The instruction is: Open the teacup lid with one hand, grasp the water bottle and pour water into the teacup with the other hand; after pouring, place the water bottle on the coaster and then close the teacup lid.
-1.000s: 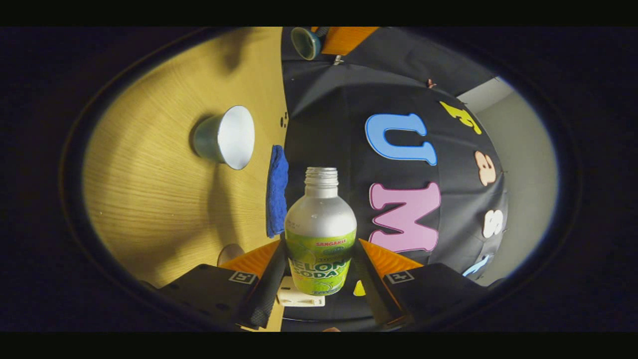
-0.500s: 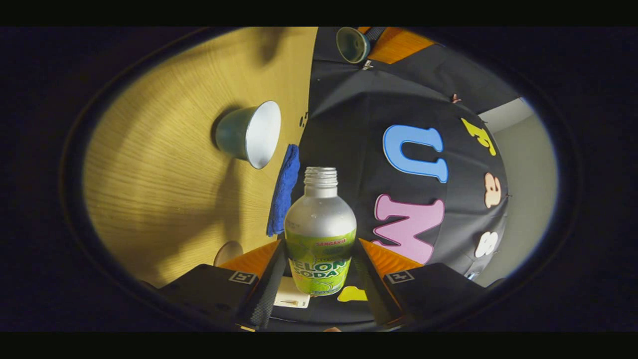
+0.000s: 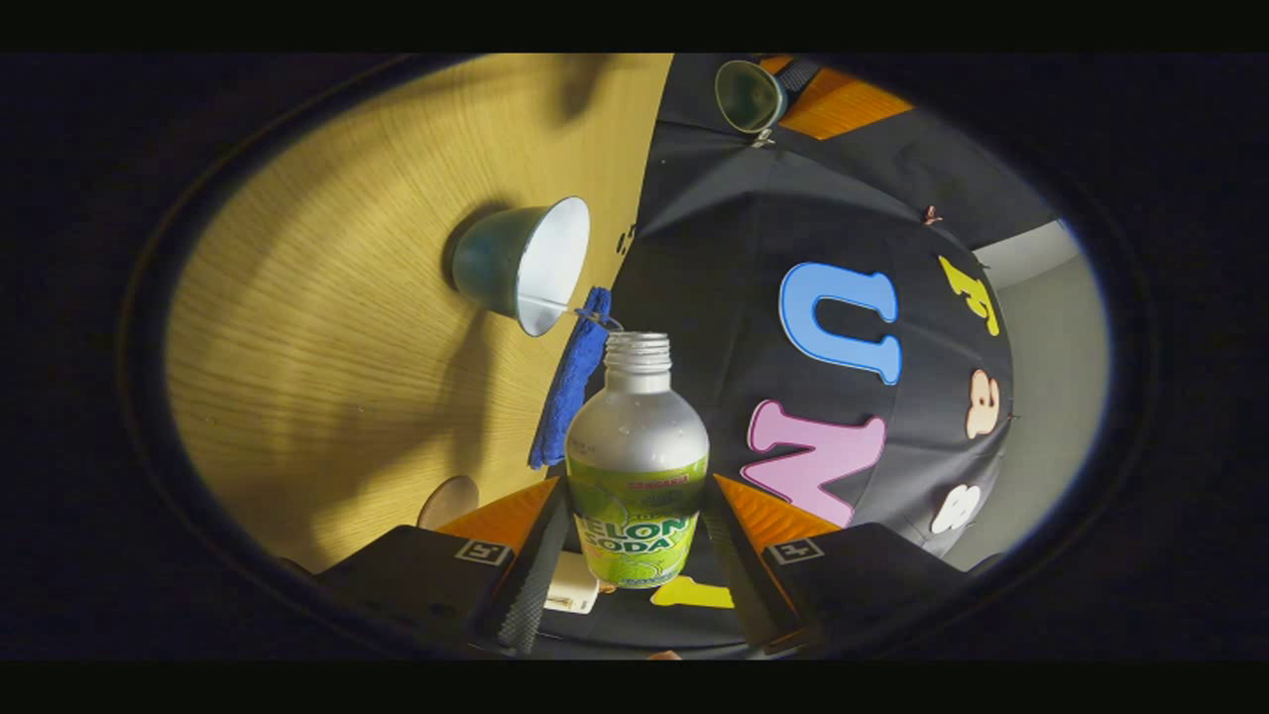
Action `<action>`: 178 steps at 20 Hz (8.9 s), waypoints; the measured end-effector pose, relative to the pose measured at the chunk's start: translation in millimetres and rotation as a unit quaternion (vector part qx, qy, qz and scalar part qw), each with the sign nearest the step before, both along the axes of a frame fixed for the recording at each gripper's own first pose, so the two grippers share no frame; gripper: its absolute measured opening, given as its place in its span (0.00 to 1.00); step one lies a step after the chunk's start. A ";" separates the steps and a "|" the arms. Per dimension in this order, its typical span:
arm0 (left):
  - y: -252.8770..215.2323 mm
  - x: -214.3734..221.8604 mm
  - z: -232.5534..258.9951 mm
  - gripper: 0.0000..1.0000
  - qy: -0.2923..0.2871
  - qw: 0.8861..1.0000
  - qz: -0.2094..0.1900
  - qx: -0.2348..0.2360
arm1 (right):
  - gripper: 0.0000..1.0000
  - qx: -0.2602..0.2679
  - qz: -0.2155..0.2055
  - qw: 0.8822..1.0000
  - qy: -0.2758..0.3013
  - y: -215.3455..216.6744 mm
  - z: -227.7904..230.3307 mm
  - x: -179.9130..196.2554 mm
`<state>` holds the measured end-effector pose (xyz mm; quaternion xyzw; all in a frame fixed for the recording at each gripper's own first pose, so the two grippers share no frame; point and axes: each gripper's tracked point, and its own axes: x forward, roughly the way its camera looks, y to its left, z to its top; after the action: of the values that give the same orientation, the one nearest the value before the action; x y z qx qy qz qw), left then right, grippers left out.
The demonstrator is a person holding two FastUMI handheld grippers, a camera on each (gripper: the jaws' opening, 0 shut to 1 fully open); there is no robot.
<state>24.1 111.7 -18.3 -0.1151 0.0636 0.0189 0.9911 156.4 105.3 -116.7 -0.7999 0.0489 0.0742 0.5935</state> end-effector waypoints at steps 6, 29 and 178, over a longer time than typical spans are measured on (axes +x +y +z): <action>-0.5 0.1 -0.6 0.35 0.002 1.000 0.000 0.002 | 0.78 -0.018 0.005 1.000 -0.001 0.2 0.0 1.9; 1.1 -0.5 -1.8 0.35 0.005 1.000 0.002 -0.001 | 0.78 -0.112 0.050 0.992 -0.037 10.8 20.4 8.9; -125.3 -0.8 -18.4 0.95 -0.018 0.996 -0.036 0.078 | 0.96 0.794 -0.096 0.599 -0.034 -147.1 94.7 -144.4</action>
<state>23.3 -13.6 -36.7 -0.0353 0.0479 -0.0143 0.9981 12.0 -41.9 -22.0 -0.0061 0.0268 -0.0010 0.9996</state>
